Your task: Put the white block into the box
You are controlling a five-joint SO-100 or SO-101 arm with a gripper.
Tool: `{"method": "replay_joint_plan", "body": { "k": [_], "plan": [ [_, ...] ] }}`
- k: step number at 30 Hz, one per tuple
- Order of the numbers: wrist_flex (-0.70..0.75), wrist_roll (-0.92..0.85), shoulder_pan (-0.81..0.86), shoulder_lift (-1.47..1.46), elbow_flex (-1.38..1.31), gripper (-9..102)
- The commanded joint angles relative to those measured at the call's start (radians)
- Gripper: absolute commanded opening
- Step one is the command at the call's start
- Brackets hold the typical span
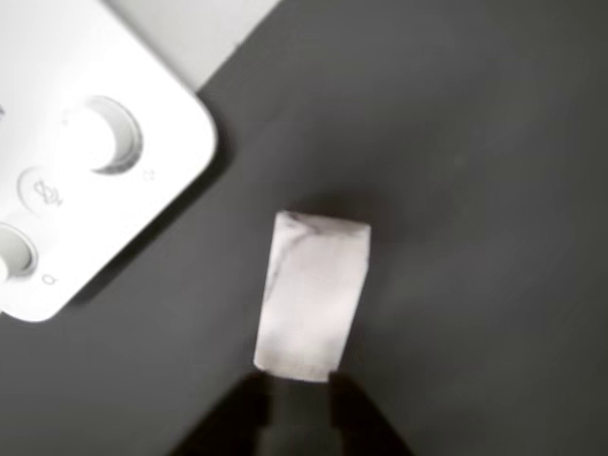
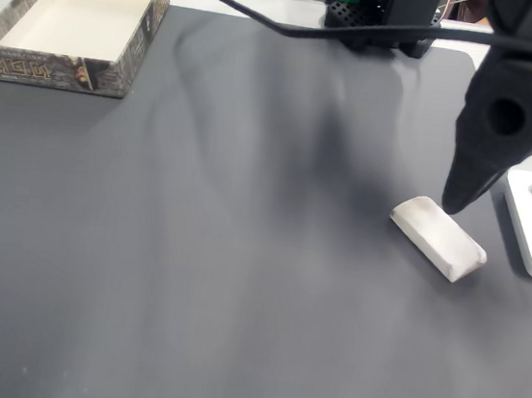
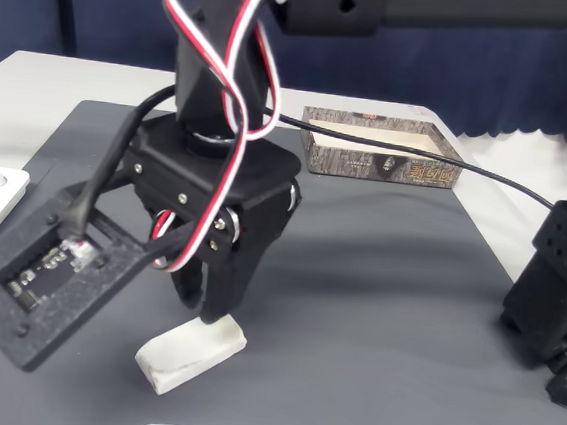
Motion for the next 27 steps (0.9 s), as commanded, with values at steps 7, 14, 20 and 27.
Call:
{"method": "replay_joint_plan", "body": {
  "k": [7, 14, 20, 27],
  "plan": [
    [0.011, -0.002, 0.035, 0.041, -0.051, 26],
    [0.008, -0.012, 0.057, 0.032, -0.086, 27],
    [-0.040, -0.006, 0.072, 0.032, -0.058, 27],
    [-0.063, -0.029, 0.072, 0.021, -0.057, 26]
  ]
}}
